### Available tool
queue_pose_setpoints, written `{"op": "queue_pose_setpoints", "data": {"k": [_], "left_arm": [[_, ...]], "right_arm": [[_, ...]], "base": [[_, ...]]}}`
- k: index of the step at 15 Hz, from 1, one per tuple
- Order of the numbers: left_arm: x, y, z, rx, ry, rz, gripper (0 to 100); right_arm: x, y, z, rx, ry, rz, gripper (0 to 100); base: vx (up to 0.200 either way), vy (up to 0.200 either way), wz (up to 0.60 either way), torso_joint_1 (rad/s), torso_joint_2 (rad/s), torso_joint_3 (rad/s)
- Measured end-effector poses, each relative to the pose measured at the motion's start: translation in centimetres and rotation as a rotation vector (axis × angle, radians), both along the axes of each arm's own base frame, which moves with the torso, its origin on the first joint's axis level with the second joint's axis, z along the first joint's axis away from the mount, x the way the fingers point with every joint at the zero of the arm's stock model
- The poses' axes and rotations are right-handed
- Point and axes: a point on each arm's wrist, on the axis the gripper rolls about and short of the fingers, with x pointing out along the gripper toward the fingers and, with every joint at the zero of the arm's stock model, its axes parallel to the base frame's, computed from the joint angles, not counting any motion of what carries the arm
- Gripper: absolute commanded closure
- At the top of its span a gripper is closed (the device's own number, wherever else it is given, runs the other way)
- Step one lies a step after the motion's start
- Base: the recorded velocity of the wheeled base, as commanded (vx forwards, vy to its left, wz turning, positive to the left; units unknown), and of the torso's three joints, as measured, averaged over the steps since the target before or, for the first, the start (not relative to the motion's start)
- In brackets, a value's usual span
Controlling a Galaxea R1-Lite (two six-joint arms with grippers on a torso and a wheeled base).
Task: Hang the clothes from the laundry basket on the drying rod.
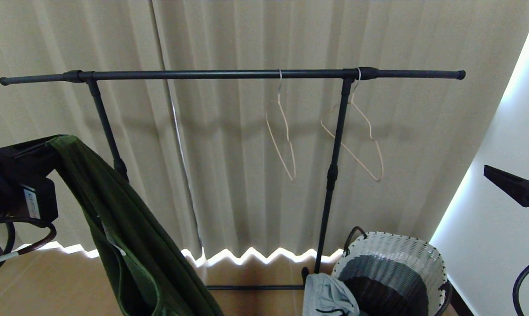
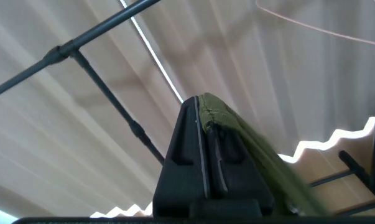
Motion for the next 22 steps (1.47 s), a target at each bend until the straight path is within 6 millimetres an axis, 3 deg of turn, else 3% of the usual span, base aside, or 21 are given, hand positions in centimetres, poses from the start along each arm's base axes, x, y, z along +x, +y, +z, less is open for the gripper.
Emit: {"op": "queue_pose_setpoints", "data": {"k": [2, 12, 22], "left_arm": [[0.0, 0.0, 0.0, -0.002, 0.001, 0.001, 100], [0.0, 0.0, 0.0, -0.001, 0.001, 0.002, 100], [0.0, 0.0, -1.0, 0.016, 0.03, 0.0, 100]], "right_arm": [[0.0, 0.0, 0.0, 0.0, 0.0, 0.0, 0], [-0.1, 0.0, 0.0, 0.0, -0.002, 0.001, 0], [0.1, 0.7, 0.4, 0.003, -0.009, 0.048, 0]], "base": [[0.0, 0.0, 0.0, 0.0, 0.0, 0.0], [0.2, 0.0, 0.0, 0.003, 0.0, 0.002], [0.0, 0.0, 0.0, 0.0, 0.0, 0.0]]}}
